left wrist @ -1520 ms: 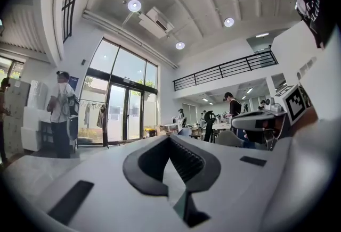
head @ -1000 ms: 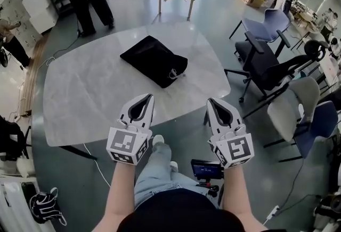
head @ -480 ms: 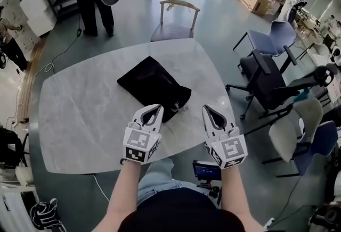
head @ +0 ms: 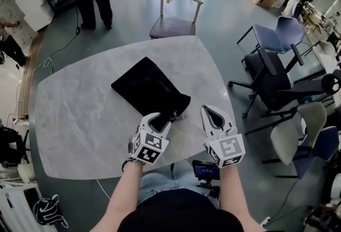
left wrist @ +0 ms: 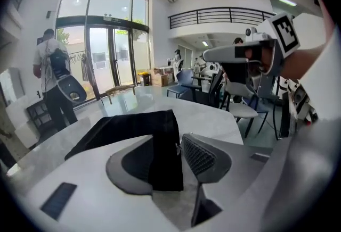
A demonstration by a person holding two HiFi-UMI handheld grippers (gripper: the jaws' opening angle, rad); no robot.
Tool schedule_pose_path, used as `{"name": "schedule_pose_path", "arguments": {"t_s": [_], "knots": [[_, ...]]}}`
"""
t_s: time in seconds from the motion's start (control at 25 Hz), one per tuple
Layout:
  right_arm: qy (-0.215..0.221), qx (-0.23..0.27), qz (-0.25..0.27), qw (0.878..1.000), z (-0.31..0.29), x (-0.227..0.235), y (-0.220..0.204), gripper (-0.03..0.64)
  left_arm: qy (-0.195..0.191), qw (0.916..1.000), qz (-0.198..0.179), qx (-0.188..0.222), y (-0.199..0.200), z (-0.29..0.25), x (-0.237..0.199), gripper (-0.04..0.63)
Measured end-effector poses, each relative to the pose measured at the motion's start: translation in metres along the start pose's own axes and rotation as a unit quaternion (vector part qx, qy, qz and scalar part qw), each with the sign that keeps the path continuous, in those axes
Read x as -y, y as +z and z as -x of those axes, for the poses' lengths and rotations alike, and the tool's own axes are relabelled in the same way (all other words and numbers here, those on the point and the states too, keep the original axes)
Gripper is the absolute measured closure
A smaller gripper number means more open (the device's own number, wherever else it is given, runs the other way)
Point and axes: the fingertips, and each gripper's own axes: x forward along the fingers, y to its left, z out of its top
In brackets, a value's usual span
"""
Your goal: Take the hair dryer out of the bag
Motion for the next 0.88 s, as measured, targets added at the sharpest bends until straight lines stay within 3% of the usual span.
{"name": "schedule_pose_path", "arguments": {"t_s": [0.28, 0.32, 0.36, 0.44, 0.64, 0.76, 0.88], "knots": [[0.022, -0.026, -0.011, 0.999, 0.001, 0.015, -0.022, 0.594, 0.045, 0.9952, -0.006, -0.088, -0.027, -0.027, 0.003, 0.416], [0.023, -0.028, -0.013, 0.999, 0.002, 0.016, -0.023, 0.594, 0.056, 0.9937, -0.008, -0.096, -0.029, -0.029, 0.001, 0.431], [0.024, -0.029, -0.015, 0.999, 0.002, 0.018, -0.025, 0.594, 0.067, 0.9926, -0.008, -0.101, -0.030, -0.031, -0.003, 0.526], [0.026, -0.031, -0.017, 0.999, 0.003, 0.021, -0.028, 0.594, 0.070, 0.9929, 0.012, -0.095, -0.026, -0.030, -0.007, 0.571], [0.049, -0.034, -0.012, 0.998, -0.002, 0.018, -0.027, 0.594, 0.044, 0.9933, 0.099, -0.040, 0.000, -0.020, -0.026, 0.572], [0.098, -0.060, -0.026, 0.993, -0.012, 0.000, -0.037, 0.594, 0.041, 0.9876, 0.151, 0.000, 0.012, -0.013, -0.039, 0.572], [0.152, -0.083, -0.072, 0.982, -0.035, -0.020, -0.051, 0.594, 0.042, 0.9845, 0.170, 0.010, 0.015, -0.013, -0.043, 0.572]]}}
